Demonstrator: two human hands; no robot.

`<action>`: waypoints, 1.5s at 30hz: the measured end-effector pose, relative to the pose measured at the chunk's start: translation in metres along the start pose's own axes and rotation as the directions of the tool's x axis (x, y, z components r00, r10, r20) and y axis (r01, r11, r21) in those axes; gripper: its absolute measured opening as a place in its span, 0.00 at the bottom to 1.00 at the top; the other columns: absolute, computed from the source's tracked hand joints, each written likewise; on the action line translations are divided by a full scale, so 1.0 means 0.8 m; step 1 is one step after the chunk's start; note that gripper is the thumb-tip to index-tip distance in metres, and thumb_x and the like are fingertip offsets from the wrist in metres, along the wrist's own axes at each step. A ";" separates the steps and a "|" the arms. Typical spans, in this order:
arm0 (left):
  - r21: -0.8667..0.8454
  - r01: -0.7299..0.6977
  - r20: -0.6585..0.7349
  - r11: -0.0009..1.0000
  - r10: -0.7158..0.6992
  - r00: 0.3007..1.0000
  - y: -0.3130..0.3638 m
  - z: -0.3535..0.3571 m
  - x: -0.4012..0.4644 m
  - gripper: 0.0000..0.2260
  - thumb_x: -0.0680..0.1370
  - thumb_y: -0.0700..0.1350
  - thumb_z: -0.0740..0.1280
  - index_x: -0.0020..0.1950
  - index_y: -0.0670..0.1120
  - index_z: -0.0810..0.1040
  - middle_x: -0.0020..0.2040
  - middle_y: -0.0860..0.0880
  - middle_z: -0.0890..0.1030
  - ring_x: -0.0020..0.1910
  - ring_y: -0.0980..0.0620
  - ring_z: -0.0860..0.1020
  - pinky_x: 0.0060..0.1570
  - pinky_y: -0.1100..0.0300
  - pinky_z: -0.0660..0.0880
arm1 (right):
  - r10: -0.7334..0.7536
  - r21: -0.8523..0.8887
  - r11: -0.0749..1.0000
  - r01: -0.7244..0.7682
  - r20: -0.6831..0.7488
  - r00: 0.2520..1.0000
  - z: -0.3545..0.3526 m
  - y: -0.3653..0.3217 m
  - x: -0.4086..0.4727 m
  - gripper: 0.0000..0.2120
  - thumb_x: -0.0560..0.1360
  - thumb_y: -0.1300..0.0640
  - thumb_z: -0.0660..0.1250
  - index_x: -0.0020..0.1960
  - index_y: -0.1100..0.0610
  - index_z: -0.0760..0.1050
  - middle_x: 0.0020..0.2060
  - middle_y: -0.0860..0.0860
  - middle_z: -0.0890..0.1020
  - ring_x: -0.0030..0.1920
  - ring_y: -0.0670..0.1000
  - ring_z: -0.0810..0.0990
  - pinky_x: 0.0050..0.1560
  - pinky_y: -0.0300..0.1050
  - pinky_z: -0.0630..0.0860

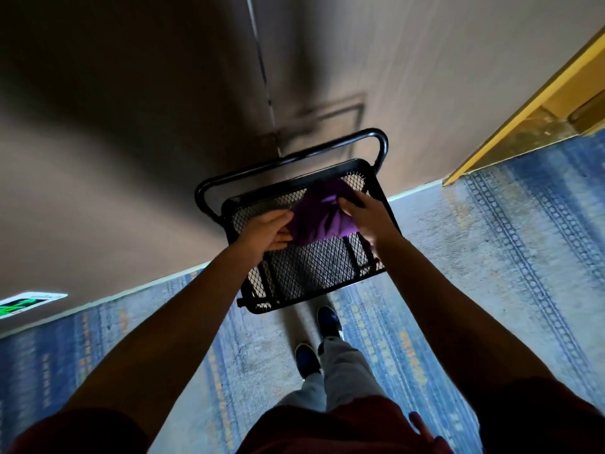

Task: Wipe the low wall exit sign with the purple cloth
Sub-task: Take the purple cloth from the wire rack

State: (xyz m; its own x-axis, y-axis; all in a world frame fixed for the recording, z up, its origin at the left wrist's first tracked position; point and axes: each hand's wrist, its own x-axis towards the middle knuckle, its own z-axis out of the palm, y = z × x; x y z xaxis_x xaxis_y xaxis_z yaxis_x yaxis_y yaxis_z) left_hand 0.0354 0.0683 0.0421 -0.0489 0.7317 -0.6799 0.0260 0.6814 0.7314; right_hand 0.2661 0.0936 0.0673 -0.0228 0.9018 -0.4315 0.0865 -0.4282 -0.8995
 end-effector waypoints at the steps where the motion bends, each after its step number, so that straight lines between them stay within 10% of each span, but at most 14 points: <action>1: -0.027 -0.026 0.022 0.999 0.026 0.999 0.010 0.000 -0.012 0.16 0.78 0.57 0.71 0.65 0.55 0.80 0.48 0.53 0.88 0.47 0.50 0.86 0.45 0.55 0.82 | -0.024 0.078 0.997 0.023 0.011 1.000 -0.003 -0.012 -0.009 0.11 0.80 0.61 0.69 0.62 0.57 0.81 0.48 0.50 0.86 0.47 0.48 0.85 0.46 0.37 0.80; 5: -0.162 -0.048 0.116 0.986 0.067 0.991 0.052 0.017 -0.069 0.39 0.67 0.67 0.75 0.76 0.62 0.67 0.68 0.54 0.78 0.62 0.46 0.82 0.48 0.47 0.82 | -0.070 0.413 0.910 0.026 0.091 0.993 -0.010 -0.051 -0.047 0.09 0.81 0.61 0.66 0.59 0.56 0.81 0.56 0.54 0.86 0.57 0.53 0.85 0.63 0.49 0.78; 10: -0.435 -0.299 0.007 0.849 0.335 0.942 0.087 0.047 -0.135 0.16 0.76 0.49 0.75 0.62 0.60 0.81 0.65 0.51 0.80 0.61 0.44 0.82 0.54 0.42 0.83 | -0.103 0.587 0.809 0.035 0.084 0.991 -0.025 -0.072 -0.089 0.23 0.80 0.54 0.67 0.73 0.61 0.72 0.67 0.58 0.80 0.66 0.55 0.80 0.65 0.53 0.77; 16: -0.122 -0.682 -0.112 0.721 0.673 0.731 0.105 0.046 -0.206 0.17 0.79 0.46 0.72 0.64 0.64 0.80 0.60 0.58 0.83 0.60 0.55 0.82 0.60 0.56 0.81 | -0.177 0.312 0.923 0.227 -0.182 0.967 -0.041 -0.049 -0.145 0.32 0.80 0.57 0.69 0.80 0.45 0.60 0.56 0.57 0.85 0.59 0.54 0.85 0.63 0.56 0.79; 21: 0.089 -0.750 0.017 0.655 0.752 0.659 0.111 0.054 -0.251 0.19 0.82 0.46 0.68 0.68 0.66 0.76 0.61 0.68 0.79 0.62 0.63 0.79 0.64 0.58 0.77 | -0.377 0.031 0.912 0.409 -0.329 0.866 -0.037 -0.056 -0.202 0.37 0.75 0.46 0.73 0.78 0.36 0.58 0.68 0.49 0.77 0.64 0.46 0.79 0.61 0.45 0.78; 27: 0.061 -0.747 0.095 0.662 0.741 0.664 0.090 0.061 -0.292 0.18 0.83 0.43 0.64 0.71 0.59 0.76 0.65 0.64 0.80 0.62 0.62 0.80 0.55 0.66 0.78 | -0.439 0.046 0.898 0.438 0.177 0.881 -0.020 -0.086 -0.253 0.21 0.72 0.40 0.72 0.63 0.28 0.74 0.56 0.37 0.85 0.58 0.41 0.83 0.50 0.34 0.79; 33: 0.095 -0.750 -0.083 0.654 0.756 0.649 0.042 0.031 -0.344 0.20 0.83 0.41 0.62 0.68 0.63 0.76 0.65 0.67 0.79 0.64 0.65 0.77 0.58 0.71 0.73 | -0.325 -0.092 0.917 0.388 0.393 0.860 0.004 -0.055 -0.276 0.15 0.72 0.33 0.66 0.55 0.35 0.82 0.50 0.37 0.87 0.52 0.38 0.85 0.51 0.34 0.76; 38: -0.012 -0.644 -0.331 0.765 0.605 0.724 -0.052 -0.007 -0.387 0.18 0.84 0.41 0.63 0.70 0.59 0.76 0.62 0.49 0.83 0.60 0.49 0.83 0.56 0.55 0.81 | -0.328 -0.029 0.917 0.397 0.510 0.795 0.044 -0.042 -0.306 0.16 0.73 0.45 0.71 0.60 0.33 0.79 0.57 0.37 0.84 0.58 0.40 0.82 0.53 0.32 0.76; 45: 0.022 -0.651 -0.657 0.759 0.502 0.563 -0.150 -0.117 -0.465 0.23 0.82 0.47 0.68 0.77 0.56 0.68 0.34 0.51 0.83 0.38 0.57 0.83 0.40 0.63 0.79 | -0.312 0.206 0.950 0.234 0.647 0.695 0.164 -0.018 -0.379 0.18 0.78 0.56 0.66 0.65 0.42 0.80 0.62 0.45 0.84 0.63 0.48 0.82 0.57 0.39 0.79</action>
State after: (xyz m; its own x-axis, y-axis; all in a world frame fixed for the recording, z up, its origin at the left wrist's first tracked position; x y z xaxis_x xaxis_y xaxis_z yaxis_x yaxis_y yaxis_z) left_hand -0.0428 -0.2872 0.2124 -0.6705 0.7417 0.0186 0.0736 0.0415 0.9964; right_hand 0.1412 -0.1815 0.2022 -0.6876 0.7233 -0.0638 -0.1283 -0.2075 -0.9698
